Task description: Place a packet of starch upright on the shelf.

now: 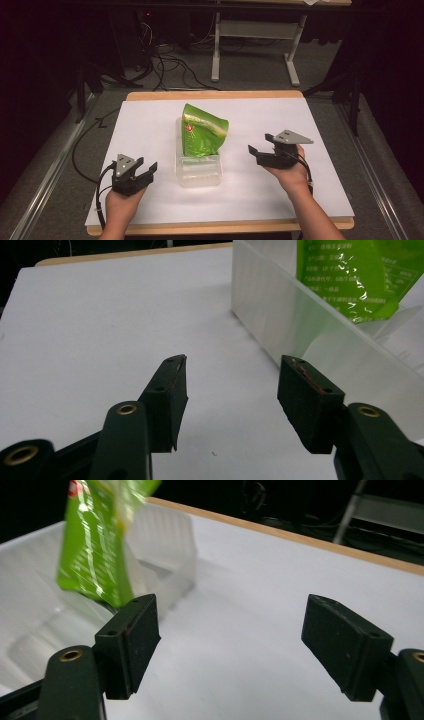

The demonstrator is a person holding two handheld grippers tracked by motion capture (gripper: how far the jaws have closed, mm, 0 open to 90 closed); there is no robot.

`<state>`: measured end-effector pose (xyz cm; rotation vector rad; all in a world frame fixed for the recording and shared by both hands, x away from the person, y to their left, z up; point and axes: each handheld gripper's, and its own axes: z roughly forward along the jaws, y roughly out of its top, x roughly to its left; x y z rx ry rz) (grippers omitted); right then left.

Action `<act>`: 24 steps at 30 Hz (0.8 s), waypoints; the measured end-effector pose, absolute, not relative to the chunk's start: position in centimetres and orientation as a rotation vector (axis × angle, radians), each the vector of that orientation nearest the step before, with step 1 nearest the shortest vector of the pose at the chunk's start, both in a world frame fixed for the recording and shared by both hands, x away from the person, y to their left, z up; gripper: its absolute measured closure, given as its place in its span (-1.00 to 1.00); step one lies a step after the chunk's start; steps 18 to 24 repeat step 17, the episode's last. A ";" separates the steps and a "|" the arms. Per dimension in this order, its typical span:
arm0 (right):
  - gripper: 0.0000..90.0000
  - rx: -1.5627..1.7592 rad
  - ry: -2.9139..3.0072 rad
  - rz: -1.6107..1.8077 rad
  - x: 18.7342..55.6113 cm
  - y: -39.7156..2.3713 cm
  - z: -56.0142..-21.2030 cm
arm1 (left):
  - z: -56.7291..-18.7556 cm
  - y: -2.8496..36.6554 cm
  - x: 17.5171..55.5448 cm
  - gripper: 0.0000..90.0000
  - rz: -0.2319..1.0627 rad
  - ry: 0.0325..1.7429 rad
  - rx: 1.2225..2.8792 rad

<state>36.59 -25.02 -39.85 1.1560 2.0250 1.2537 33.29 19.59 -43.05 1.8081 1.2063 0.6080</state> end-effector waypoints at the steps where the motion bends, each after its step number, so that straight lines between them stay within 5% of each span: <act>1: -0.48 1.172 2.010 1.243 36.2 -25.7 -40.0 | -43.1 19.7 33.4 0.02 0.600 1.209 1.808; 12: -0.44 1.372 1.932 1.178 33.8 -32.2 -43.6 | -43.6 19.2 33.7 0.02 0.581 1.217 1.837; 24: -0.43 1.391 1.911 1.191 33.9 -32.8 -43.6 | -43.5 18.9 33.6 0.02 0.573 1.227 1.833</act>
